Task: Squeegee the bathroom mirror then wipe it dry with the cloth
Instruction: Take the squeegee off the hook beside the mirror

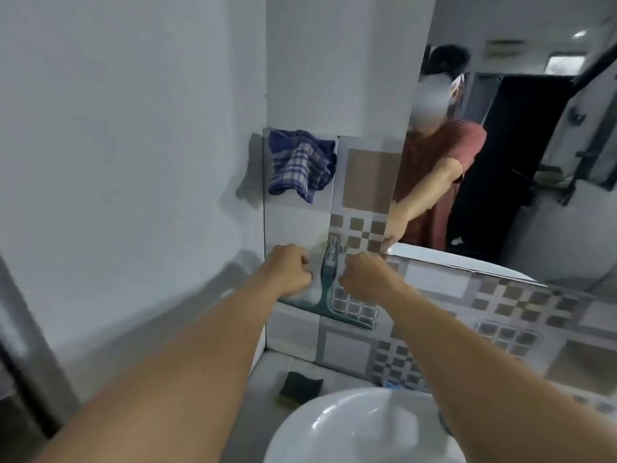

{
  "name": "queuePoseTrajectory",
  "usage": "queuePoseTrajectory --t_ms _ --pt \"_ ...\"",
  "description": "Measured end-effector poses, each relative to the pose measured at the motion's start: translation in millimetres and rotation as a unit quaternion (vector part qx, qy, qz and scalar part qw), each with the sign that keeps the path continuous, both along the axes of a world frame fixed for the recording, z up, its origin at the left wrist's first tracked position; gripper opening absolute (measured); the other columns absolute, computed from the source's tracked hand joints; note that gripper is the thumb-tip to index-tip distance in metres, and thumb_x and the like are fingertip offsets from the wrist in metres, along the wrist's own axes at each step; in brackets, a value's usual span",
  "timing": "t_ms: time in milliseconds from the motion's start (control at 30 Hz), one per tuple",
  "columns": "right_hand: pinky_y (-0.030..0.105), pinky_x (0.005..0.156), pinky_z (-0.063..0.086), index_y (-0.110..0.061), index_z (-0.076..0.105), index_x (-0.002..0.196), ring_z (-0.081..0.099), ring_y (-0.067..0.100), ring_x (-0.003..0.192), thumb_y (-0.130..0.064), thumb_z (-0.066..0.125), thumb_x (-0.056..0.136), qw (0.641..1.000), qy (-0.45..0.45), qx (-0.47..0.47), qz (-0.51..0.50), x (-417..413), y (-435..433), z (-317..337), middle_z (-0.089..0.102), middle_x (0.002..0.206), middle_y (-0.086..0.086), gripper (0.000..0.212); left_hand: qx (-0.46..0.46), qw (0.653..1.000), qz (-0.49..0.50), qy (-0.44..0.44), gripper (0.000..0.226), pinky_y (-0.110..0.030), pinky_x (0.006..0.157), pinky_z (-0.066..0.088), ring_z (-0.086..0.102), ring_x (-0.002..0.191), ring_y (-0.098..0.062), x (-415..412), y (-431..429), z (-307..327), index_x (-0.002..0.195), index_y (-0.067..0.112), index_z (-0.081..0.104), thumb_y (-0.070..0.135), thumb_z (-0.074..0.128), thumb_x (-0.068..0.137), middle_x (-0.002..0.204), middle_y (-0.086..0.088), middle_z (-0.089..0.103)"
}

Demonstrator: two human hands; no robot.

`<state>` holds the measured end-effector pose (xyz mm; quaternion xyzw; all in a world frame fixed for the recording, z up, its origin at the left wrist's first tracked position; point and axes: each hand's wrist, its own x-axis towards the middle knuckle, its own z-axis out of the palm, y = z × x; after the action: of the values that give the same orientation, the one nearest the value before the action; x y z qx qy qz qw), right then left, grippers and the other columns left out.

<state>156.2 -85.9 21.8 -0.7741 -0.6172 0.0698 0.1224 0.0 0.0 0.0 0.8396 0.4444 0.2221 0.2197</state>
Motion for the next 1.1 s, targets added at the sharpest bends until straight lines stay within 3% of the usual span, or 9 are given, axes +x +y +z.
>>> queuePoseTrajectory --t_ms 133,267,400,600,800,1000,1100 --pt "0.035 0.086 0.058 -0.011 0.061 0.113 0.064 0.021 0.092 -0.016 0.052 0.101 0.999 0.033 0.009 -0.012 7.0 24.7 -21.8 0.065 0.106 0.006 0.016 -0.030 0.999 0.011 -0.022 0.040 -0.031 0.096 0.053 0.067 0.106 -0.025 15.1 23.9 -23.4 0.125 0.010 0.069 0.009 0.070 0.085 0.119 -0.008 0.072" --pt "0.029 0.067 0.056 -0.011 0.067 0.107 0.064 0.019 0.078 -0.015 0.051 0.101 0.997 0.064 0.035 -0.038 11.1 47.4 -40.4 0.069 0.098 0.006 0.017 -0.030 0.997 -0.004 -0.066 0.029 -0.027 0.078 0.048 0.066 0.092 -0.023 35.2 32.6 -34.8 0.109 0.017 0.076 0.004 0.066 0.085 0.098 -0.002 0.074" --pt "0.023 0.054 0.046 -0.013 0.068 0.102 0.061 0.016 0.070 -0.018 0.052 0.102 0.983 0.138 0.092 -0.078 11.3 52.9 -54.9 0.066 0.085 0.002 0.016 -0.033 0.991 0.005 -0.127 0.025 -0.032 0.083 0.054 0.066 0.090 -0.019 45.0 32.9 -48.7 0.105 0.021 0.075 0.005 0.071 0.086 0.099 0.002 0.074" --pt "0.041 0.070 0.060 -0.015 0.071 0.102 0.065 0.019 0.072 -0.019 0.057 0.101 0.959 0.217 0.159 -0.086 7.7 47.0 -57.8 0.071 0.089 0.004 0.014 -0.044 0.975 0.035 -0.214 0.025 -0.031 0.078 0.057 0.069 0.086 -0.016 43.2 29.9 -54.7 0.092 0.024 0.074 0.001 0.075 0.082 0.090 0.006 0.075" --pt "0.020 0.051 0.047 -0.017 0.062 0.114 0.062 0.009 0.070 -0.018 0.054 0.102 0.940 0.259 0.207 -0.085 1.7 34.8 -41.1 0.067 0.094 -0.002 0.014 -0.047 0.960 0.038 -0.275 0.029 -0.036 0.084 0.061 0.070 0.089 -0.010 42.8 18.1 -39.8 0.104 0.022 0.071 0.002 0.074 0.084 0.095 0.009 0.075" --pt "0.016 0.056 0.043 -0.018 0.056 0.118 0.058 0.000 0.076 -0.020 0.055 0.102 0.920 0.288 0.254 -0.076 -0.3 27.3 -20.7 0.067 0.101 -0.004 0.016 -0.007 0.945 -0.004 -0.326 0.038 -0.039 0.079 0.063 0.070 0.087 -0.011 43.4 9.5 -20.0 0.104 0.025 0.062 -0.003 0.075 0.081 0.092 0.008 0.071" --pt "0.018 0.057 0.045 -0.026 0.048 0.113 0.060 0.000 0.075 -0.019 0.057 0.101 0.915 0.288 0.275 -0.062 -1.8 24.2 -14.4 0.065 0.090 -0.011 0.016 0.027 0.945 -0.015 -0.327 0.037 -0.038 0.081 0.062 0.069 0.089 -0.009 40.8 7.0 -13.6 0.105 0.027 0.060 0.001 0.076 0.083 0.094 0.011 0.070"
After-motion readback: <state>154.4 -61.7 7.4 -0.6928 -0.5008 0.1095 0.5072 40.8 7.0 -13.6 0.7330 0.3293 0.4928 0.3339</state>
